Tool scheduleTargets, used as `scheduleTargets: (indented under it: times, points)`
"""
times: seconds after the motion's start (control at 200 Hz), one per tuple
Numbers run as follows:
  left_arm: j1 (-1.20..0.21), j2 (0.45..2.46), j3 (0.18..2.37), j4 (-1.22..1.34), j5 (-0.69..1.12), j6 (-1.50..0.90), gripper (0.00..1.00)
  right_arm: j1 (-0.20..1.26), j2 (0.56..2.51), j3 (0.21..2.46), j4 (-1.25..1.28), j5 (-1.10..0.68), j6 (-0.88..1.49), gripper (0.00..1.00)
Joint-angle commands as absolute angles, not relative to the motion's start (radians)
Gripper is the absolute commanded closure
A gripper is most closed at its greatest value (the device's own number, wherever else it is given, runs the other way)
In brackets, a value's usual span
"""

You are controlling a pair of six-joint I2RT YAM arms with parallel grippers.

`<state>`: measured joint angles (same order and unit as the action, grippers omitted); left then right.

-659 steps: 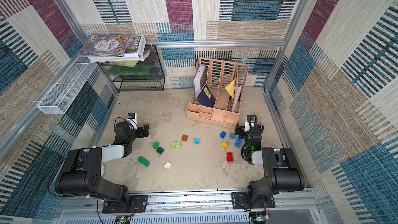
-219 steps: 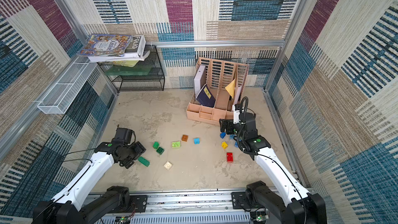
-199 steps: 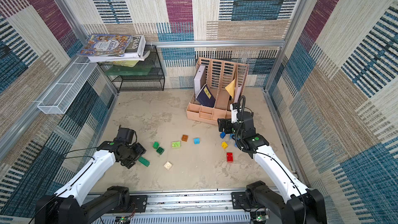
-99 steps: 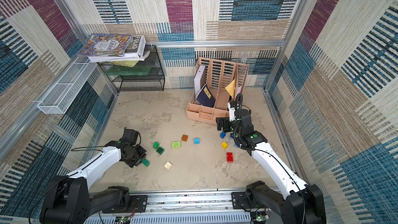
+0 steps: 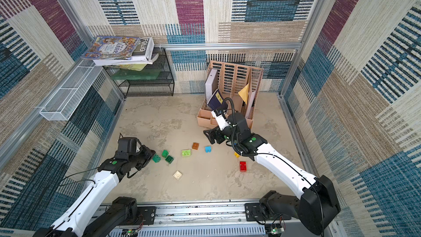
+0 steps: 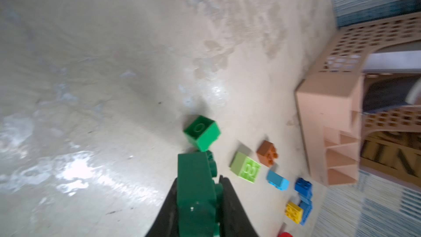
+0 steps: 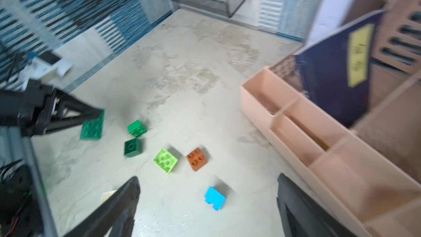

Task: Assemble the number 1 with lego
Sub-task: Pick up the lego brick from the center of the board.

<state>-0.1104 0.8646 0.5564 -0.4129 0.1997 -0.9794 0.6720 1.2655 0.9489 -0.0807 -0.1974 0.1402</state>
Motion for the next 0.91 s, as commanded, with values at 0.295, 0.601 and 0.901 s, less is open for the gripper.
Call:
scheduleTargets:
  times: [0.295, 0.601, 0.901]
  points:
    - [-0.162, 0.798, 0.547, -0.037, 0.338, -0.965, 0.96, 0.884, 1.593, 1.212, -0.061, -0.394, 0.056, 0.01]
    - [-0.209, 0.799, 0.545, 0.049, 0.36, -0.968, 0.98, 0.896, 1.745, 1.344, -0.044, -0.467, 0.086, 0.07]
    - [-0.219, 0.797, 0.537, 0.069, 0.366, -0.964, 0.98, 0.908, 1.852, 1.453, -0.044, -0.511, 0.134, 0.18]
